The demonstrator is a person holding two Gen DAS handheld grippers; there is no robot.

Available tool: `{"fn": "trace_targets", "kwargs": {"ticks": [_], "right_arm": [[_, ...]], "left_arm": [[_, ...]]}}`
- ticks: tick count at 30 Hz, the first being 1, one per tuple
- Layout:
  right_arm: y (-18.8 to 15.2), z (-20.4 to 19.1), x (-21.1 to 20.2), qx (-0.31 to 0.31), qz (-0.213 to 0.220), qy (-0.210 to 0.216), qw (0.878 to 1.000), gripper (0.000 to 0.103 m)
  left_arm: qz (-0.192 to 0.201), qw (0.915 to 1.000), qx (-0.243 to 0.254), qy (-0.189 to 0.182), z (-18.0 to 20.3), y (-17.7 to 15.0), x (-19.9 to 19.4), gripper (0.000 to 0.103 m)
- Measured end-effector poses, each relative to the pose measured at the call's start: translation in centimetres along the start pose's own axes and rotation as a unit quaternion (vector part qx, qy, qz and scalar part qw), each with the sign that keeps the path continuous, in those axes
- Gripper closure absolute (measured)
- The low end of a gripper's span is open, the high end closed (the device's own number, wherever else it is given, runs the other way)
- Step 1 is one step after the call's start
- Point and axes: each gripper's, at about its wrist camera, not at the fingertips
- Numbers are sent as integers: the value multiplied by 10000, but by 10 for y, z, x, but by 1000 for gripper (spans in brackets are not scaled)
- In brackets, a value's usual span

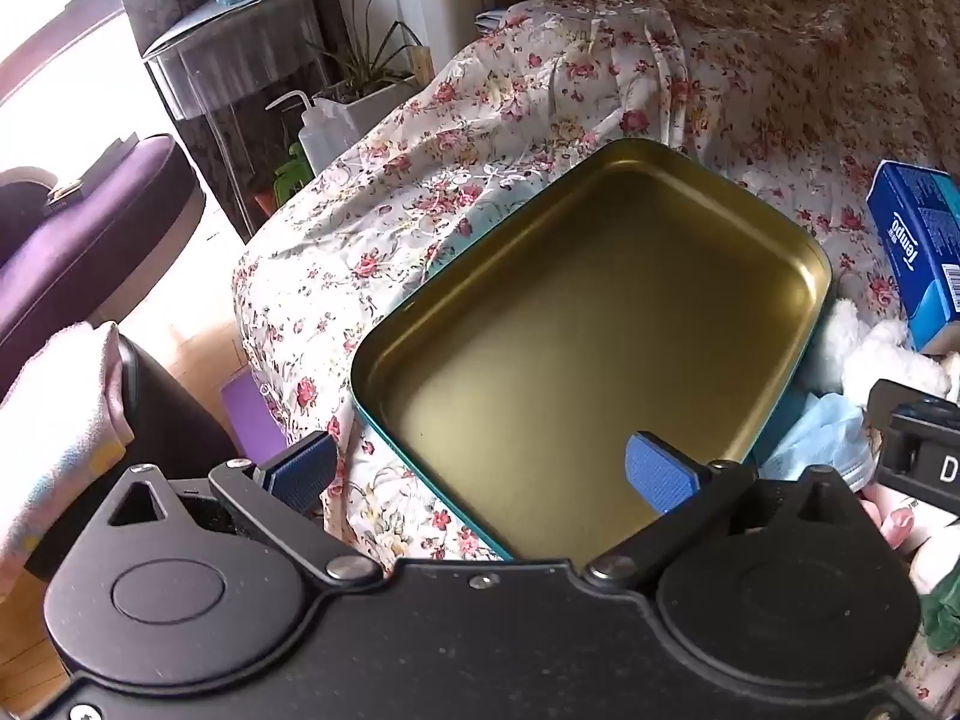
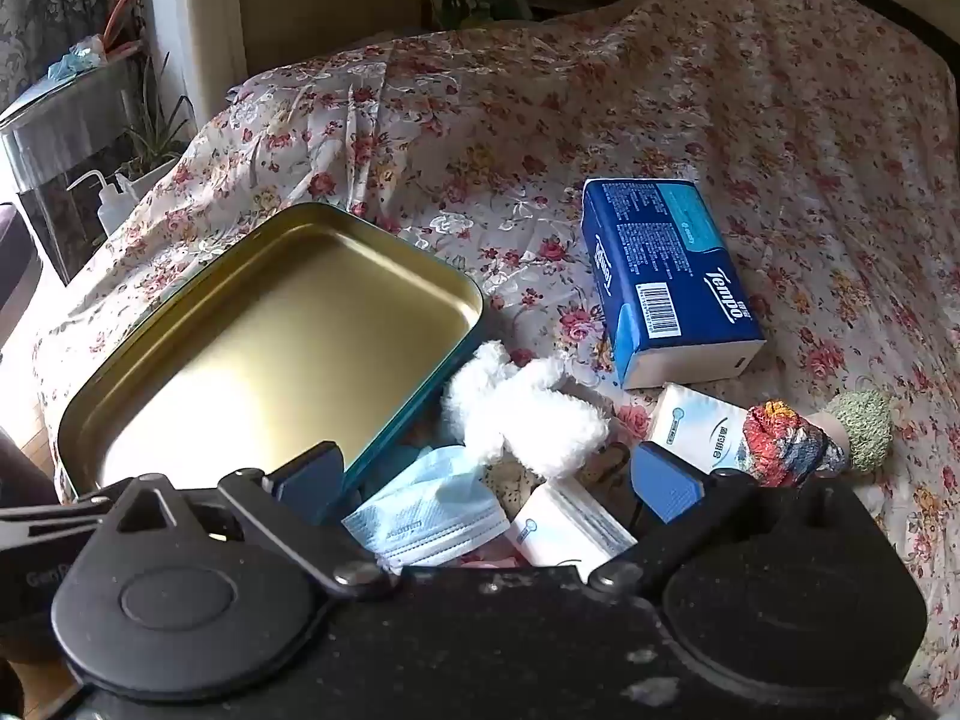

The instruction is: Organize soft objects

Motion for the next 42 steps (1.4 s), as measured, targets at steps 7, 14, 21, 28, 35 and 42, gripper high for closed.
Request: {"fn": "trace_targets", "kwargs": {"ticks": [7,14,21,28,35,42], "right_arm": [[-2,-2,3,46,-32,22,10000,0],[-4,-4,7,64,-80,24,9999,0],[-1,1,5,74,-95,65,9999,0],[-1,0,6,73,-99,69,9999,0],[-2,-1,6,71,-100,68,9999,0],[-1,0,6,70,-103,69,9999,0]], "left_arm": [[38,10000,12,56,0,12,-5,3],[62,9999,86,71,3,-1,1,3],[94,9999,85,64,1,-2,1,3],[92,9999,84,62,1,-3,1,3],[96,9999,76,71,1,-3,1,3],[90,9999,75,72,0,-3,1,3]]}}
Point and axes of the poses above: each gripper's, at about its wrist camera, not at the fingertips, and x roughly the way its jaws point, z to its right, y to its top, and after that the axes turned 5 degrees about -x, right-handed
